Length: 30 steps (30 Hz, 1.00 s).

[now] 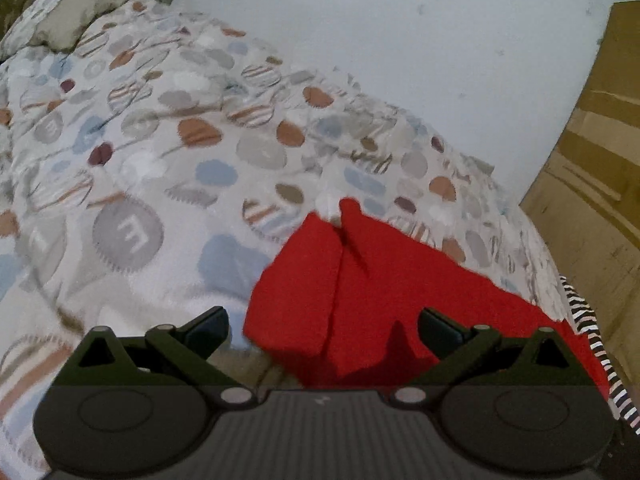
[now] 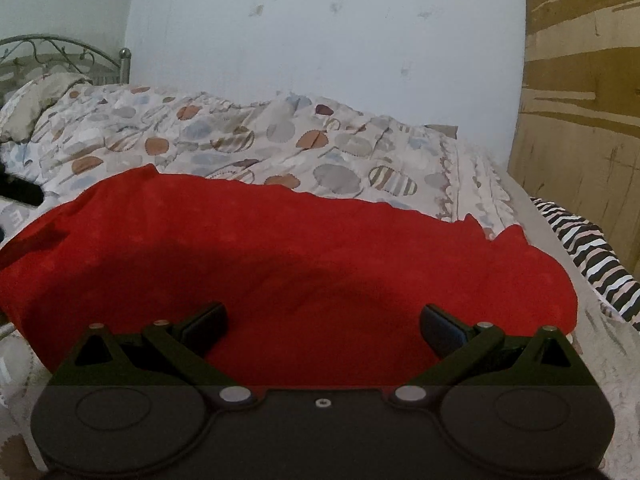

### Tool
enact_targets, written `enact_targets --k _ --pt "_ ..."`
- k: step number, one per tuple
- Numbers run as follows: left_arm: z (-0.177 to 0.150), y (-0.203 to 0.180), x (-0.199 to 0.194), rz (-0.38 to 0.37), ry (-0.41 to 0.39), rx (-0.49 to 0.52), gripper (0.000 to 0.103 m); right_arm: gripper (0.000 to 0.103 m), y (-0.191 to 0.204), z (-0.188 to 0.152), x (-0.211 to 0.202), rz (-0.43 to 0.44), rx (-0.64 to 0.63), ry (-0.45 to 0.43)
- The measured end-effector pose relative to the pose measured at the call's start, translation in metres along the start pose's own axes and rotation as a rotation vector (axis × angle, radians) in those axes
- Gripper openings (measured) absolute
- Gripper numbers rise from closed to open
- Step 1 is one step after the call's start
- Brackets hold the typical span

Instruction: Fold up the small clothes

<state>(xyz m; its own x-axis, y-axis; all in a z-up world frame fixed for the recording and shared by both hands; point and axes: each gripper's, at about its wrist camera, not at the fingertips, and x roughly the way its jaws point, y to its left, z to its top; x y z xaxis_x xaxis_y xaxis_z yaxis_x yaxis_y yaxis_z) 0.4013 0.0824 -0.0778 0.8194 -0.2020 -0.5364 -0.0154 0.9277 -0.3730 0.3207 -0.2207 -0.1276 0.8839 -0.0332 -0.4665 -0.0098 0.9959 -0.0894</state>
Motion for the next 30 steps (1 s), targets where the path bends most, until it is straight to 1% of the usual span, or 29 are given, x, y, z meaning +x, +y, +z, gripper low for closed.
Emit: enact_targets --k 5,8,11,13,15,17,23,28,30 --pt "0.006 0.001 0.019 -0.018 -0.008 0.105 0.102 0.103 0.001 -0.003 0.0 0.007 0.008 -0.005" --pt "0.006 0.005 0.034 -0.028 0.04 0.129 0.103 0.103 0.002 -0.004 -0.001 0.007 0.008 -0.009" --pt "0.005 0.012 0.047 -0.044 0.091 0.12 0.103 0.103 0.001 -0.004 -0.002 0.008 0.009 -0.009" --pt "0.004 0.018 0.05 -0.068 0.115 0.097 0.103 0.103 0.001 -0.004 -0.002 0.009 0.01 -0.008" --pt "0.004 0.023 0.051 -0.088 0.12 0.08 0.103 0.103 0.001 -0.004 -0.002 0.008 0.009 -0.009" --pt "0.004 0.026 0.05 -0.097 0.126 0.085 0.102 0.103 0.001 -0.004 -0.002 0.008 0.009 -0.01" --pt "0.006 0.024 0.052 -0.09 0.15 0.105 0.102 0.103 0.0 -0.004 -0.002 0.009 0.01 -0.01" --pt "0.008 0.026 0.053 -0.09 0.161 0.085 0.102 0.103 0.0 -0.005 -0.003 0.01 0.011 -0.011" --pt "0.007 0.026 0.051 -0.084 0.159 0.065 0.1 0.103 0.0 -0.005 -0.003 0.01 0.011 -0.012"
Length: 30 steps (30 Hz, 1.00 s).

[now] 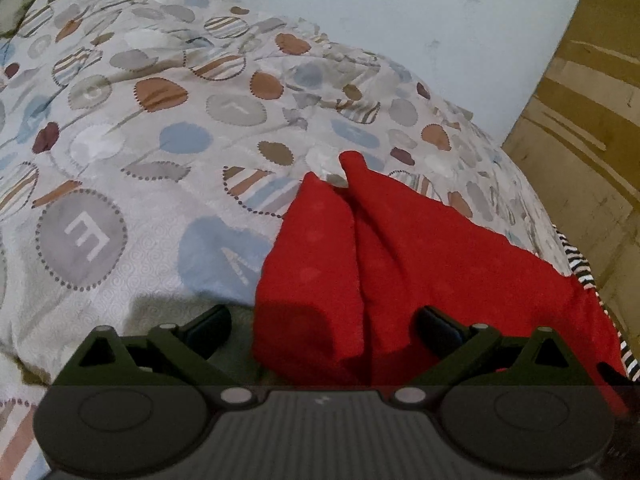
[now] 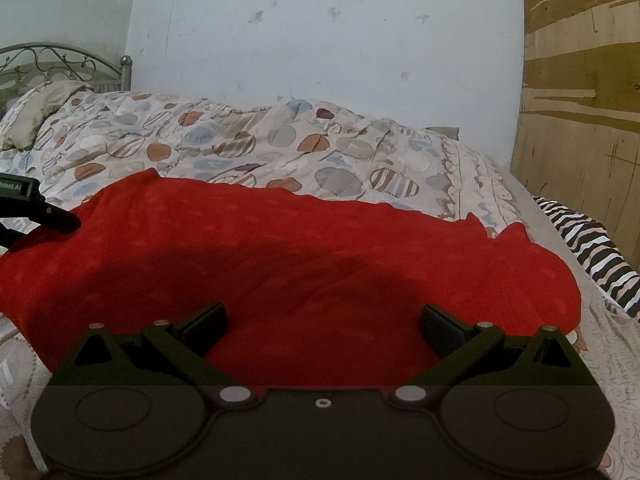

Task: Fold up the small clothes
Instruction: 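Grasp the folded top's corner with the left tool and lift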

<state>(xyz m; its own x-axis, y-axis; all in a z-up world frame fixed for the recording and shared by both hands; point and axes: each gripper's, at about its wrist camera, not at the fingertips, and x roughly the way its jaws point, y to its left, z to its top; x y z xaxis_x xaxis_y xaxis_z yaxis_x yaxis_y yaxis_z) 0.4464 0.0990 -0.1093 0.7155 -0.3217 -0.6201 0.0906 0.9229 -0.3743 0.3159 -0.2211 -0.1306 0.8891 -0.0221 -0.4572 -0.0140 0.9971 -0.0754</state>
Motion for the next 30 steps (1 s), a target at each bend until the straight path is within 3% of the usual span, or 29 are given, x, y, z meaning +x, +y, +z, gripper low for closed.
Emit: enact_targets --k 4,6,9,14,22,27,30 --pt "-0.003 0.001 -0.003 -0.015 -0.012 -0.039 0.092 0.103 0.0 0.0 0.0 0.0 0.0 -0.001" --pt "-0.004 0.0 -0.005 -0.027 -0.017 -0.042 0.082 0.103 0.0 0.0 0.0 0.001 0.0 -0.001" --pt "-0.006 -0.005 -0.009 -0.013 -0.031 -0.037 0.074 0.103 -0.001 -0.001 -0.001 0.002 0.002 -0.002" --pt "-0.01 0.0 -0.011 -0.024 -0.06 -0.096 0.071 0.103 -0.001 -0.001 -0.001 0.003 0.002 -0.003" --pt "-0.012 0.0 -0.019 -0.019 -0.091 -0.129 0.037 0.103 -0.002 -0.001 -0.001 0.003 0.003 -0.004" --pt "-0.011 -0.014 -0.025 0.024 -0.134 -0.086 0.02 0.103 -0.002 -0.002 -0.002 0.004 0.003 -0.005" --pt "-0.01 -0.027 -0.03 0.022 -0.15 -0.008 0.016 0.103 -0.002 -0.002 -0.002 0.004 0.004 -0.006"
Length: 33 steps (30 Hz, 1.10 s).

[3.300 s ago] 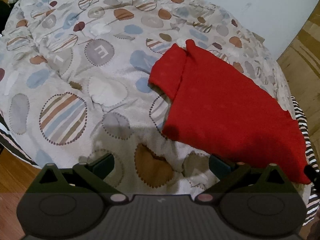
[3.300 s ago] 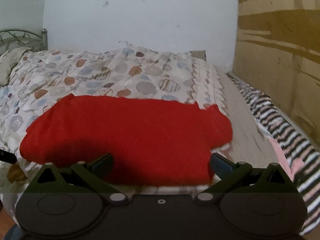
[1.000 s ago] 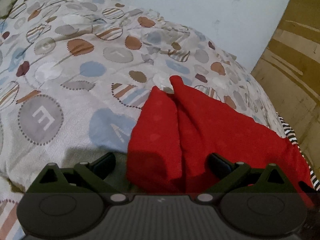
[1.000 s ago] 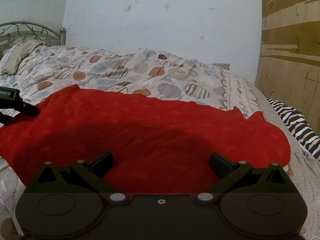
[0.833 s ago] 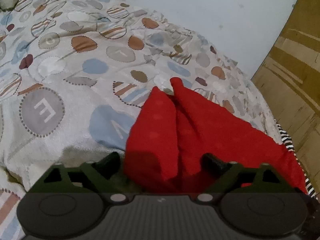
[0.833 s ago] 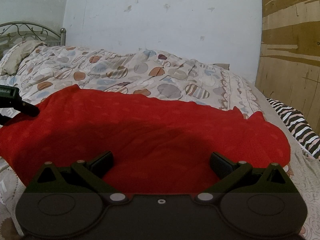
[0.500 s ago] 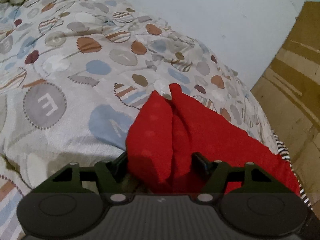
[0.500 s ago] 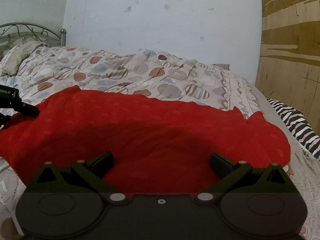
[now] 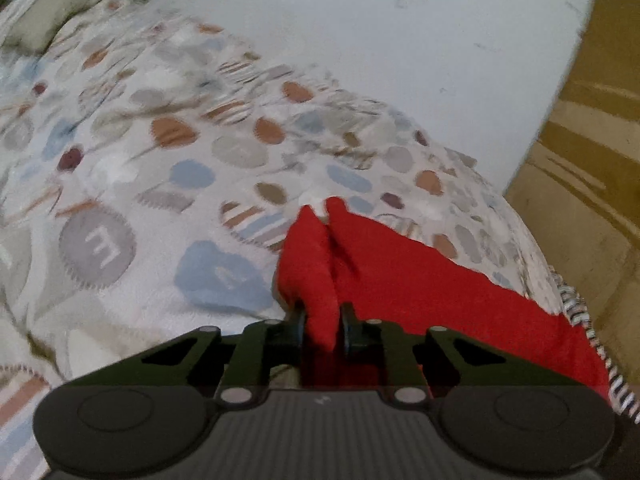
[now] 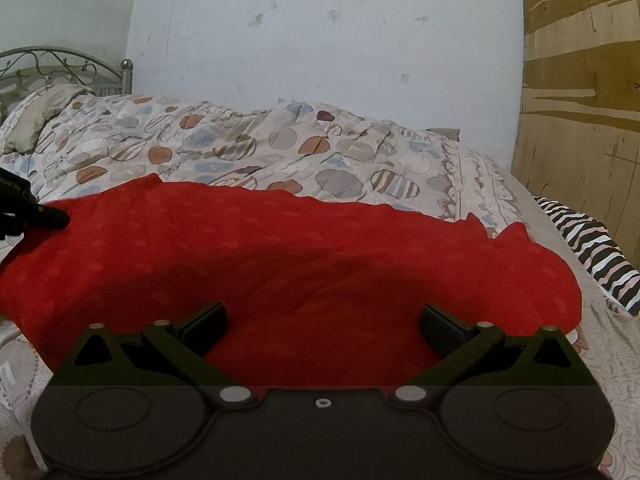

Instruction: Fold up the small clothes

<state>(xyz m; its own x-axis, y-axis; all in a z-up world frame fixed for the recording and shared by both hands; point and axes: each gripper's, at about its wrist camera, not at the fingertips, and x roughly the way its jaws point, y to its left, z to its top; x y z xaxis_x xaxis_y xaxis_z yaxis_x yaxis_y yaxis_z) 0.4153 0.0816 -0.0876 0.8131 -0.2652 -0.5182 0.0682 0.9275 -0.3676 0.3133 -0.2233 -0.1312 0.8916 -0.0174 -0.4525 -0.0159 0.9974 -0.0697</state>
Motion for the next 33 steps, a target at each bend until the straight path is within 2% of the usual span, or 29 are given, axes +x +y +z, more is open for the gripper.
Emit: enact_targets --k 3,8,12,14,18,21,25,29,31,32,33 --pt "0.005 -0.012 -0.007 -0.028 -0.024 0.06 0.015 0.103 0.0 0.0 0.0 0.0 0.0 -0.001" --pt "0.02 -0.036 -0.016 -0.075 -0.048 0.081 0.014 0.103 0.001 -0.001 -0.001 -0.006 -0.004 -0.009" --pt "0.036 -0.085 -0.027 -0.138 -0.09 0.178 0.013 0.103 0.004 0.004 -0.006 -0.029 -0.006 -0.029" --pt "0.038 -0.115 -0.03 -0.188 -0.102 0.223 0.013 0.103 0.002 0.009 -0.014 -0.068 0.012 -0.05" --pt "0.016 -0.171 -0.025 -0.306 -0.064 0.307 0.013 0.103 -0.002 0.008 -0.027 -0.175 -0.047 -0.054" --pt "-0.013 -0.203 -0.015 -0.351 -0.009 0.384 0.013 0.103 -0.003 -0.003 -0.034 -0.241 -0.108 -0.047" --pt "-0.044 -0.22 0.008 -0.379 0.156 0.414 0.012 0.103 -0.006 -0.012 -0.036 -0.227 -0.095 -0.057" --pt "-0.044 -0.213 0.007 -0.385 0.154 0.395 0.014 0.103 -0.006 -0.018 -0.034 -0.205 -0.057 -0.076" --pt "-0.037 -0.209 0.005 -0.403 0.164 0.362 0.019 0.103 -0.006 -0.019 -0.032 -0.199 -0.036 -0.086" --pt "-0.034 -0.207 0.002 -0.408 0.165 0.347 0.026 0.103 -0.005 -0.019 -0.028 -0.196 -0.026 -0.088" --pt "-0.031 -0.206 -0.001 -0.412 0.165 0.338 0.037 0.103 -0.007 -0.02 -0.028 -0.194 -0.019 -0.089"
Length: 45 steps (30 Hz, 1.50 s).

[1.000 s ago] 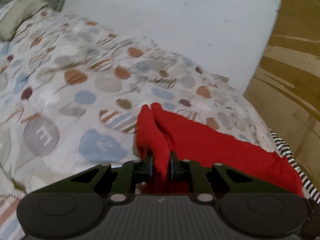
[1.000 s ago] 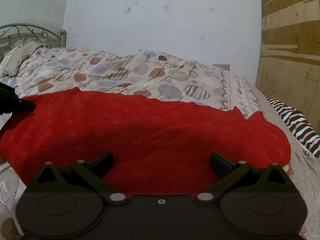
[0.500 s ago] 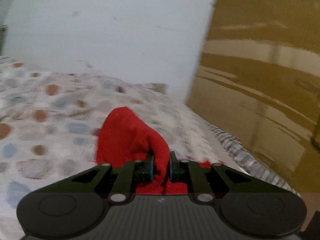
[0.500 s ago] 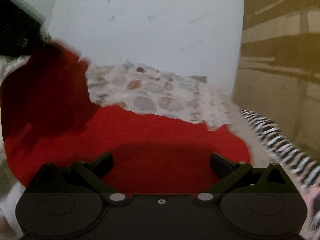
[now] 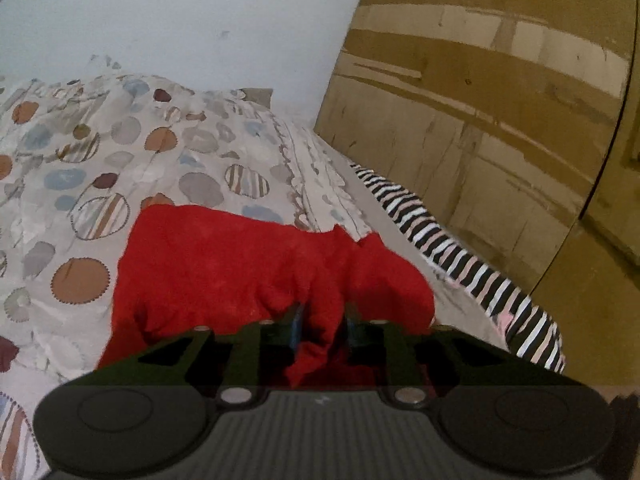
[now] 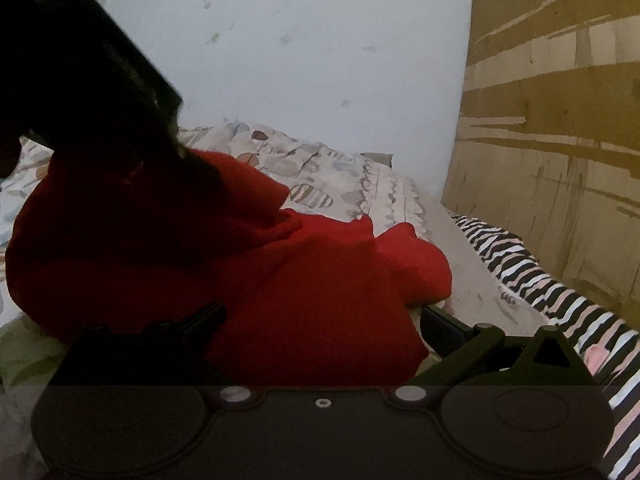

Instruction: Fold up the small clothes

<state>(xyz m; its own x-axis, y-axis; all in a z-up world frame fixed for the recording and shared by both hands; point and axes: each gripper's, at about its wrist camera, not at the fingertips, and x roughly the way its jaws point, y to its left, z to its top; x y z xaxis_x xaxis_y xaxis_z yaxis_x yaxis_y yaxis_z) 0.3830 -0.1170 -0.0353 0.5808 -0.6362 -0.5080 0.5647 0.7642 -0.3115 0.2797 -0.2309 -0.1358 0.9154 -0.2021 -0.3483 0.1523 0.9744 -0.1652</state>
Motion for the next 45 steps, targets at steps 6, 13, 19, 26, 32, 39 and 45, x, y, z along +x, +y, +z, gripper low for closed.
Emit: enact_targets --k 6,13,19,26,32,39,45 --pt "0.003 -0.013 -0.029 0.007 -0.066 0.046 0.086 0.103 0.003 0.0 0.009 0.005 0.037 -0.01" --pt "-0.003 -0.013 -0.076 0.079 -0.175 -0.009 0.1 0.103 -0.008 -0.003 0.013 0.037 0.087 0.002" --pt "-0.017 0.024 -0.092 0.192 -0.149 -0.066 0.102 0.103 -0.02 0.001 0.007 0.086 0.129 0.042" --pt "-0.034 0.055 -0.085 0.222 -0.047 -0.035 0.102 0.103 -0.053 0.025 -0.024 0.183 0.2 -0.033" --pt "-0.04 0.05 -0.07 0.198 -0.026 0.019 0.102 0.103 -0.07 0.065 -0.007 0.369 0.277 0.0" --pt "-0.035 0.052 -0.058 0.152 -0.034 0.058 0.084 0.1 -0.069 0.101 0.076 0.555 0.533 0.172" --pt "-0.038 0.038 -0.054 0.131 -0.042 0.176 0.048 0.049 -0.065 0.094 0.122 0.491 0.647 0.339"
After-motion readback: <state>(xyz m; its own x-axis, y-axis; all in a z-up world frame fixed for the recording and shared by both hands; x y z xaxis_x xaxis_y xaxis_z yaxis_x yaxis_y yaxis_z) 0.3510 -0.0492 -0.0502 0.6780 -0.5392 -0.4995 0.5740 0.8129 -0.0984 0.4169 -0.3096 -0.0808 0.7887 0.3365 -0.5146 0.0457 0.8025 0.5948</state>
